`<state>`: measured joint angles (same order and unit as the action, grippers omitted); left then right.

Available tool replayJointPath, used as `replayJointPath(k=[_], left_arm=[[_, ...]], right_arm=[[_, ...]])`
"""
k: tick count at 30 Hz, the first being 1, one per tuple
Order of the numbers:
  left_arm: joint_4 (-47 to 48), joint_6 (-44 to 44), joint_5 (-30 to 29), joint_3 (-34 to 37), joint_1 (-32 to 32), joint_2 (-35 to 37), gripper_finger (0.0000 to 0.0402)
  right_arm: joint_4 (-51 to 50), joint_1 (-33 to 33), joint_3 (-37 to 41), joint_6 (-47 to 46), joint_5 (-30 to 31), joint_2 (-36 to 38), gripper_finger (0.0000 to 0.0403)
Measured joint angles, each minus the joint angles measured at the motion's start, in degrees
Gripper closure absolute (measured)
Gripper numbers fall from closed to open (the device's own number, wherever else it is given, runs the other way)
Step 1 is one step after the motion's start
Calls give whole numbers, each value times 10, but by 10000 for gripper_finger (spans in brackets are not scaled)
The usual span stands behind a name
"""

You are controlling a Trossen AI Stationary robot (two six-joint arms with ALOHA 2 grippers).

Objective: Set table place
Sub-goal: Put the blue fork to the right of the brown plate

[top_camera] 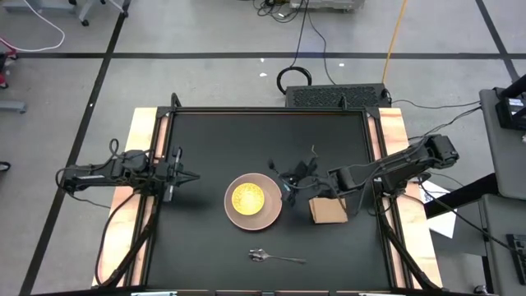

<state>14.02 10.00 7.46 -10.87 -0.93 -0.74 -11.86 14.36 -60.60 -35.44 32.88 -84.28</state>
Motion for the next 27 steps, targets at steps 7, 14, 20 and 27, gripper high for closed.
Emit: replayJointPath(k=[7, 14, 20, 27], left_arm=[[9, -7, 0, 0, 0, 0, 376], [9, -10, 0, 0, 0, 0, 376], [9, -10, 0, 0, 0, 0, 376], [8, -4, 0, 0, 0, 0, 376]], right_arm=[[3, 22, 17, 85, 104, 82, 403], [63, 58, 92, 139, 153, 182, 403], [221, 83, 214, 256, 151, 253, 403], [436, 88, 363, 343, 3, 340, 403]])
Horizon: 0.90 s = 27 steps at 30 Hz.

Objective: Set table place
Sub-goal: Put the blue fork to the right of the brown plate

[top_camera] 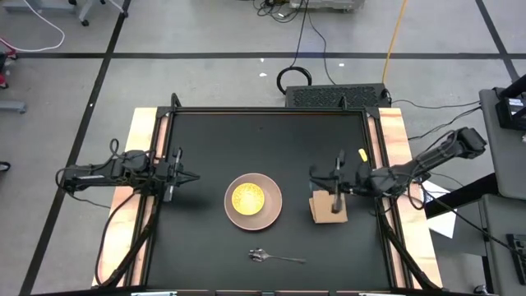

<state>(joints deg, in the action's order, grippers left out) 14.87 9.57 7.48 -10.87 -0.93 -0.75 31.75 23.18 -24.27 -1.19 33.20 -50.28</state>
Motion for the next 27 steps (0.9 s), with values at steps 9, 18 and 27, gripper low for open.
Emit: replayJointPath(k=[9, 18, 27], left_arm=[[-2, 7, 0, 0, 0, 0, 376], [-2, 8, 0, 0, 0, 0, 376], [-2, 8, -1, 0, 0, 0, 376]], right_arm=[[22, -19, 72, -7, -108, 64, 403], [49, -21, 123, -2, -125, 97, 403], [73, -15, 138, -41, -125, 89, 403]])
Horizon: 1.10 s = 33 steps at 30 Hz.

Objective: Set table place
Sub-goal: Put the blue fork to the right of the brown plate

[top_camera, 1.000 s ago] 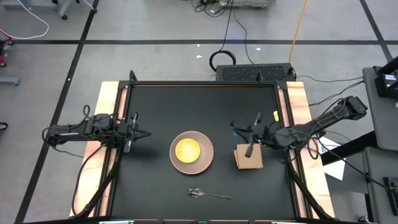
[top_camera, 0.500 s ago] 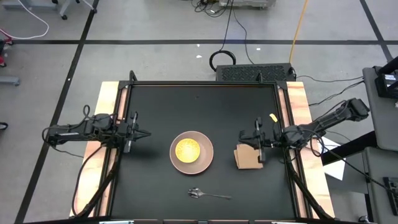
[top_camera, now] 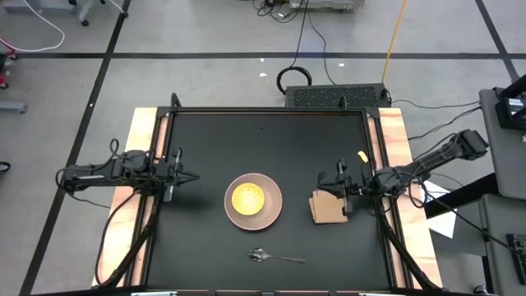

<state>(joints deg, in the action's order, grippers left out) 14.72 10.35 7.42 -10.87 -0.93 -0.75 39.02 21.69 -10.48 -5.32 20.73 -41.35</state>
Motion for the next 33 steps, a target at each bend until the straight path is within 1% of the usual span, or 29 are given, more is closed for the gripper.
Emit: replayJointPath(k=[5, 12, 14, 20, 22, 24, 26, 28, 31, 33], left_arm=[[0, 1, 0, 0, 0, 0, 376], [0, 1, 0, 0, 0, 0, 376], [0, 1, 0, 0, 0, 0, 376], [0, 1, -1, 0, 0, 0, 376], [0, 1, -1, 0, 0, 0, 376], [0, 2, -1, 0, 0, 0, 376], [0, 2, -1, 0, 0, 0, 376], [0, 1, -1, 0, 0, 0, 376], [0, 1, -1, 0, 0, 0, 376], [0, 1, -1, 0, 0, 0, 376]], right_arm=[[50, 35, 0, 0, 0, -51, 403], [206, 72, -8, 3, 4, -190, 403], [220, 80, -27, 6, 8, -228, 403], [208, 111, -119, 27, 47, -325, 403], [196, 126, -153, 38, 85, -346, 403], [167, 142, -185, 29, 143, -361, 403], [126, 154, -212, -10, 217, -370, 403], [82, 163, -236, -60, 276, -373, 403], [24, 171, -264, -141, 329, -373, 403], [-3, 171, -281, -186, 335, -373, 403]])
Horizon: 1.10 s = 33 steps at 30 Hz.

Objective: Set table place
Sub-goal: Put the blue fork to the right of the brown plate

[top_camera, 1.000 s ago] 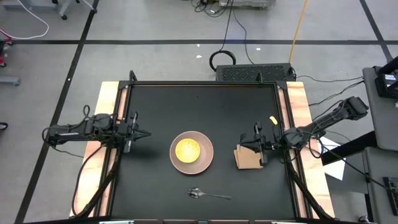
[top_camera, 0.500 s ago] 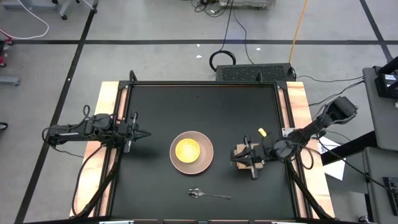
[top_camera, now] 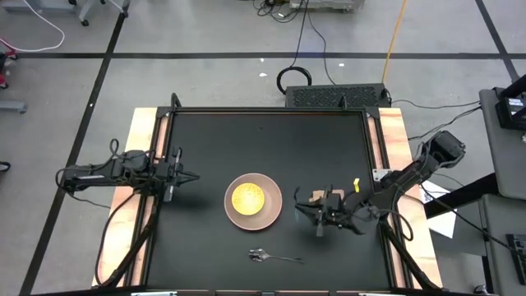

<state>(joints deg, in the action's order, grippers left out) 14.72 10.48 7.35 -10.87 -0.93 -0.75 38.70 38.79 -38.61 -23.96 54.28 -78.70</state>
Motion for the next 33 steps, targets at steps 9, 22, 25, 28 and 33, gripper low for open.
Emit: replayJointPath(k=[9, 22, 25, 28, 33], left_arm=[[-4, 3, 0, 0, 0, 0, 376], [-5, 2, 1, 0, 0, 0, 376], [-12, 2, 1, 0, 0, 0, 376], [-13, 0, 1, 0, 0, 0, 376], [-13, -1, 1, 0, 0, 0, 376]], right_arm=[[-153, 0, -93, -150, 42, 0, 403], [-464, -67, -167, -425, -34, 1, 403], [-508, -110, -167, -409, -122, 0, 403], [-518, -140, -167, -371, -185, 0, 403], [-602, -171, -167, -440, -245, 0, 403]])
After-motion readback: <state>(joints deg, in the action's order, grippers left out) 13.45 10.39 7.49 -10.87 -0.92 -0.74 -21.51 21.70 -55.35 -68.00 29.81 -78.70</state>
